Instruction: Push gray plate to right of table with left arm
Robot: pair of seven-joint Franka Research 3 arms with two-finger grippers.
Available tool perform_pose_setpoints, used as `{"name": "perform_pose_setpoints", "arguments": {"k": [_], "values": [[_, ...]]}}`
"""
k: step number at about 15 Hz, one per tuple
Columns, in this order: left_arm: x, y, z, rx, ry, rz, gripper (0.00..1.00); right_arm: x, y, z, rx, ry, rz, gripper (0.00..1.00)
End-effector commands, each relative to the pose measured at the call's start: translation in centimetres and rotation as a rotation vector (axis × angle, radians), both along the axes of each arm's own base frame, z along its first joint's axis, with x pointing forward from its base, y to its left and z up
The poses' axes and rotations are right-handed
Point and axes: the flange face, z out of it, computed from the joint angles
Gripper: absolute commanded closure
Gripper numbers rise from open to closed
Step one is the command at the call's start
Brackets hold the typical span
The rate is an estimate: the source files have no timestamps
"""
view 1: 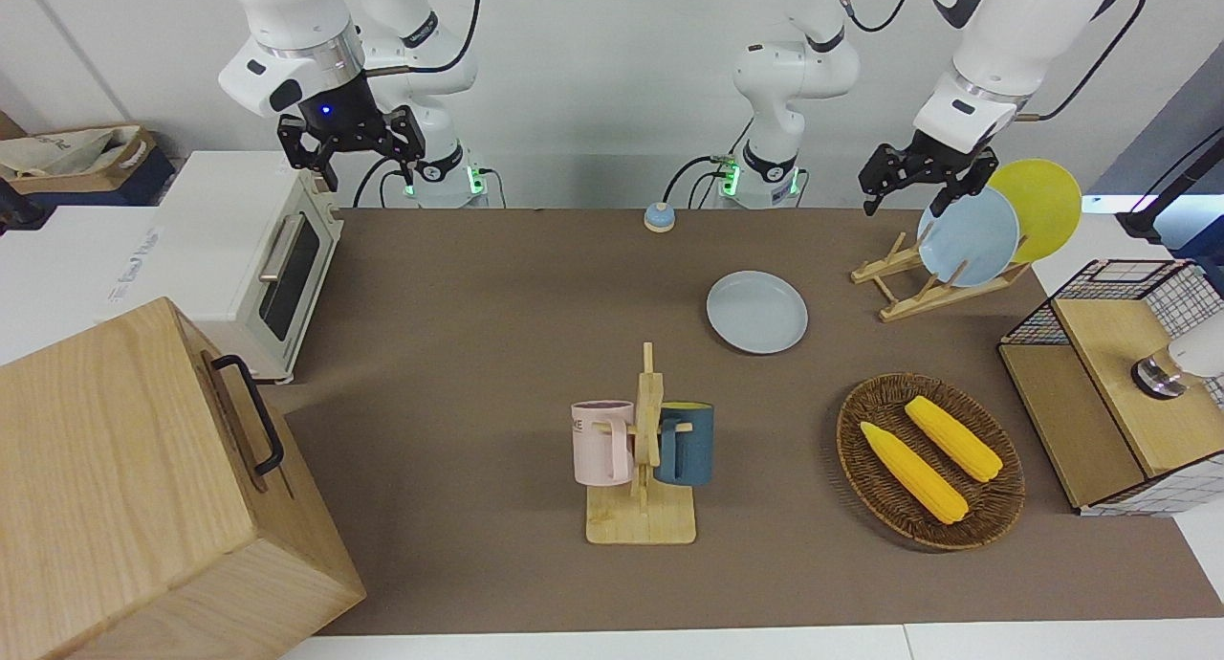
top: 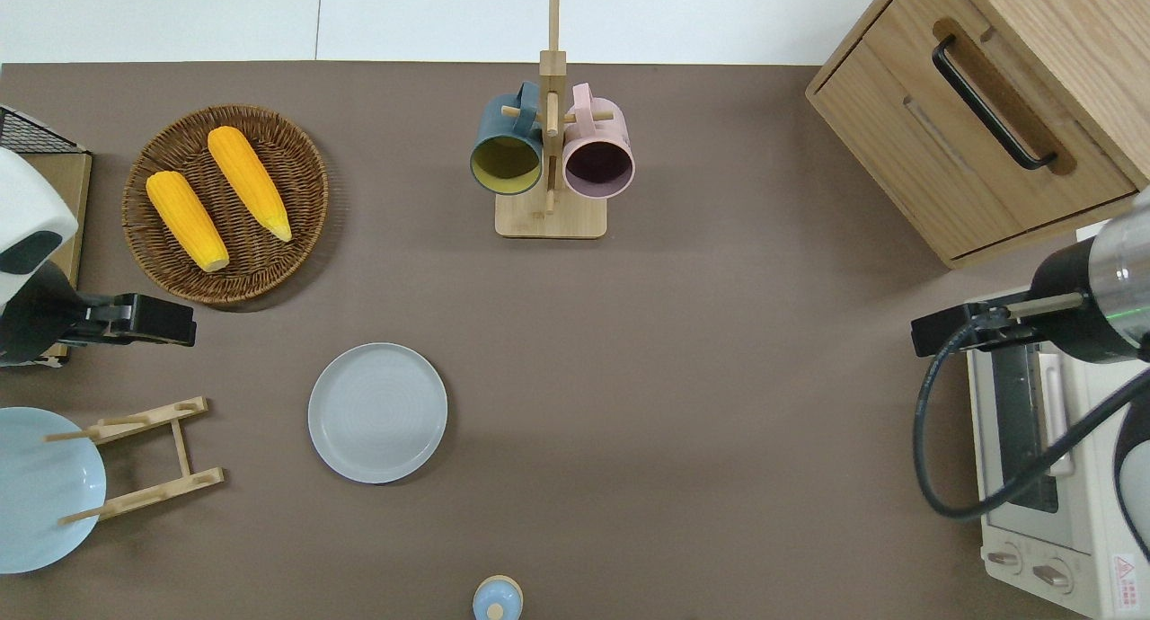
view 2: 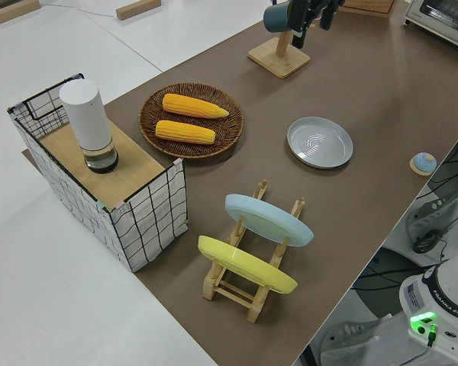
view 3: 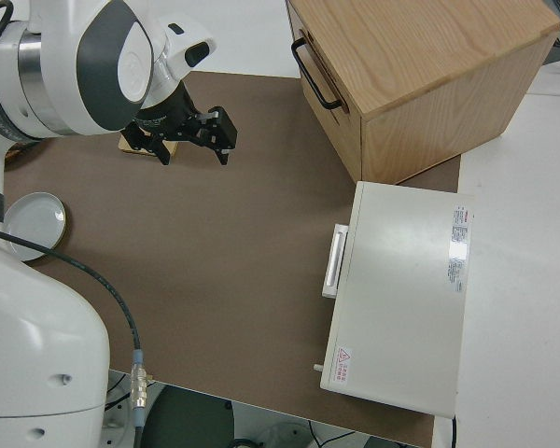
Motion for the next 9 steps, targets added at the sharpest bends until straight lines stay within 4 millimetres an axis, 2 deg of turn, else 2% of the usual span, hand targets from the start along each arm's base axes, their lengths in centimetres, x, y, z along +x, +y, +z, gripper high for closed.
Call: {"name": "perform_pose_setpoints", "arguments": {"k": [1, 9], "values": [[0.0, -0.07, -0.15, -0.003, 0.01, -0.004, 0.01, -0.36, -0.21, 0.35, 0.007, 0.004, -0.003, 0.017], [-0.21, -0.15, -0.35, -0.002, 0.023, -0.004, 0.01, -0.36, -0.21, 0.28, 0.007, 0.006, -0.002, 0.017]]}}
